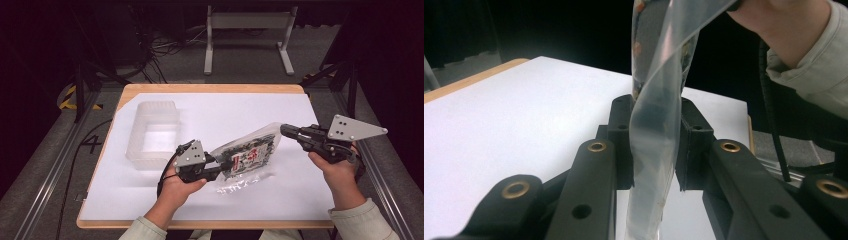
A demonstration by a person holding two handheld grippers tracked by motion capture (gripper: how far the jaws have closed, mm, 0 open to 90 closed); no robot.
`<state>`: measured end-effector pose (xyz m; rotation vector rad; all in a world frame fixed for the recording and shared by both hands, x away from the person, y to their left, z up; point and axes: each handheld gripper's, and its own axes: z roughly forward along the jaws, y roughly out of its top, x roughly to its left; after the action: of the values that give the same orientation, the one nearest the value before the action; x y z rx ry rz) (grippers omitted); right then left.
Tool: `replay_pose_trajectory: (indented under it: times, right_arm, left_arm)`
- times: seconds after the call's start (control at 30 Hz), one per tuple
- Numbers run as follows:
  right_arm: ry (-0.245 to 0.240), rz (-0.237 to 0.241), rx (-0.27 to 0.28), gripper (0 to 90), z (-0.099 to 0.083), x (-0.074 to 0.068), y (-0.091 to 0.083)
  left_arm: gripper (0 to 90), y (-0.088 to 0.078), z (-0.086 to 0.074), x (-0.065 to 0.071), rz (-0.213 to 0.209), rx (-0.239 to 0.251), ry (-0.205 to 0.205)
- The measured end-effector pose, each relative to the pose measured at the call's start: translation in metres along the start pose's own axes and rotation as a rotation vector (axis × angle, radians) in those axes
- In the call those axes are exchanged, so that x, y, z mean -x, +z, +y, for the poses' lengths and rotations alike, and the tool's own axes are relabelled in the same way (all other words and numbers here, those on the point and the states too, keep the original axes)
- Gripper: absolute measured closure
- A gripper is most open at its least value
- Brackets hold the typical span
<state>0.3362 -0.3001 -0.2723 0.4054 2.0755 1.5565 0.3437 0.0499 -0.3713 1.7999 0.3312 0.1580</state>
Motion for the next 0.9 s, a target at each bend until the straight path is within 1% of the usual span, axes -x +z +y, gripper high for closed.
replay_pose_trajectory:
  times: [0.13,0.2,0.27,0.33,0.37,0.43,0.47,0.5,0.57,0.6,0.63,0.67,0.7,0.73,0.83,0.9]
  right_arm:
    - [0.005,0.0,0.014,81.8,0.002,0.001,-0.002]
    - [0.01,0.004,0.017,79.1,0.002,0.001,-0.002]
    - [0.018,0.001,0.026,74.6,0.002,0.001,-0.003]
    - [0.031,-0.003,0.039,69.5,0.002,0.002,-0.005]
    - [0.037,-0.007,0.046,67.0,0.001,0.002,-0.006]
    - [0.052,-0.035,0.059,61.2,-0.002,0.003,-0.01]
    - [0.052,-0.035,0.059,61.2,-0.002,0.003,-0.01]
    - [0.059,-0.04,0.065,60.3,-0.003,0.004,-0.012]
    - [0.086,-0.034,0.079,59.9,-0.009,0.006,-0.016]
    - [0.098,-0.031,0.081,59.9,-0.011,0.007,-0.016]
    - [0.104,-0.032,0.08,59.8,-0.014,0.008,-0.017]
    - [0.112,-0.036,0.077,59.7,-0.017,0.008,-0.017]
    - [0.121,-0.032,0.069,59.4,-0.019,0.008,-0.016]
    - [0.126,-0.029,0.049,58.7,-0.021,0.009,-0.014]
    - [0.12,-0.034,0.02,57.2,-0.023,0.008,-0.011]
    - [0.119,-0.033,0.0,56.3,-0.024,0.008,-0.009]
  left_arm:
    - [74.4,-0.003,0.004,0.003,0.003,0.012,-0.004]
    - [74.4,-0.004,0.005,0.003,0.006,0.012,0.001]
    - [74.4,-0.005,0.007,0.004,0.012,0.017,0.001]
    - [74.5,-0.007,0.009,0.004,0.018,0.021,0.009]
    - [74.5,-0.008,0.011,0.004,0.023,0.029,-0.005]
    - [74.6,-0.012,0.016,0.002,0.035,0.041,-0.002]
    - [74.6,-0.012,0.016,0.002,0.035,0.041,-0.002]
    - [74.6,-0.014,0.017,0.001,0.041,0.049,-0.012]
    - [74.5,-0.018,0.021,0.0,0.05,0.059,-0.016]
    - [74.6,-0.02,0.023,-0.001,0.062,0.06,-0.018]
    - [74.5,-0.021,0.025,-0.002,0.074,0.064,-0.027]
    - [74.5,-0.023,0.026,-0.003,0.086,0.065,-0.023]
    - [74.5,-0.026,0.028,-0.004,0.096,0.07,-0.029]
    - [74.5,-0.027,0.03,-0.005,0.102,0.07,-0.026]
    - [74.5,-0.035,0.034,-0.008,0.126,0.073,-0.033]
    - [74.5,-0.041,0.036,-0.01,0.145,0.09,-0.043]
